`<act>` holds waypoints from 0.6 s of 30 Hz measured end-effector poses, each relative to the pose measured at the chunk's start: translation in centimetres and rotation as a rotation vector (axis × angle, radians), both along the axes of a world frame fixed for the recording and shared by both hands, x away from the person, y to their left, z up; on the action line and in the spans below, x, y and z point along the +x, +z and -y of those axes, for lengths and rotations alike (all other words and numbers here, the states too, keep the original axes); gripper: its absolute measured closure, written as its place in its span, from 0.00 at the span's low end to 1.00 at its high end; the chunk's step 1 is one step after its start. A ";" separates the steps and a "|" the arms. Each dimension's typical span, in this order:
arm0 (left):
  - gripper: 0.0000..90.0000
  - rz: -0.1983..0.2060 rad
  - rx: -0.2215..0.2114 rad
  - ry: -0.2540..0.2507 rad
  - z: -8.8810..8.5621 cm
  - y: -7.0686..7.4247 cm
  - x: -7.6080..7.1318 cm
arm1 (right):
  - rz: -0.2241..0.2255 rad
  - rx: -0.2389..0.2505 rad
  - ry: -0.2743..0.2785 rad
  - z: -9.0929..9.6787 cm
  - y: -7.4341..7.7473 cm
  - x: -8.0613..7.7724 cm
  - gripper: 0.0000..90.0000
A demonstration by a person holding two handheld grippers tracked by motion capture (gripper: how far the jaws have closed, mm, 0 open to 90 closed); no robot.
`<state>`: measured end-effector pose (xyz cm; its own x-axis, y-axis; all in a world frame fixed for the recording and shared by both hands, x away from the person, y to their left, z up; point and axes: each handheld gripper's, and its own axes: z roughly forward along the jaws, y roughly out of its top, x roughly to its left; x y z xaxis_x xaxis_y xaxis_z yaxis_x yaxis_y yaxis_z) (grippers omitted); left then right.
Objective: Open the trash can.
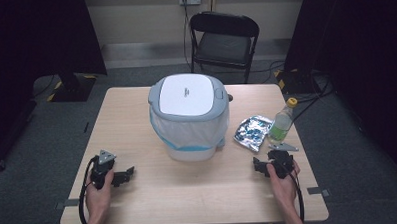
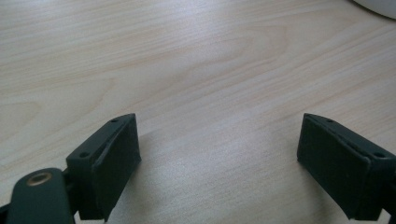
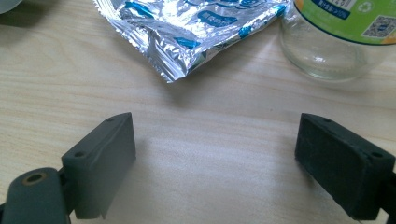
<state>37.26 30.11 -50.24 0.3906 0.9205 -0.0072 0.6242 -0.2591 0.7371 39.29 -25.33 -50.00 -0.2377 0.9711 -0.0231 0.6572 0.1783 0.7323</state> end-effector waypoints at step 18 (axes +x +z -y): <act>0.17 0.005 -0.002 0.018 0.5 0.0 -1.2 | -0.029 0.015 0.020 -0.7 0.5 -1.3 0.19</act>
<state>36.03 29.59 -50.20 0.3738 0.9275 -0.0072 0.6251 -0.2462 0.7407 38.02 -24.59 -49.52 -0.2574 0.9663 -0.0011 0.6749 0.1805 0.7155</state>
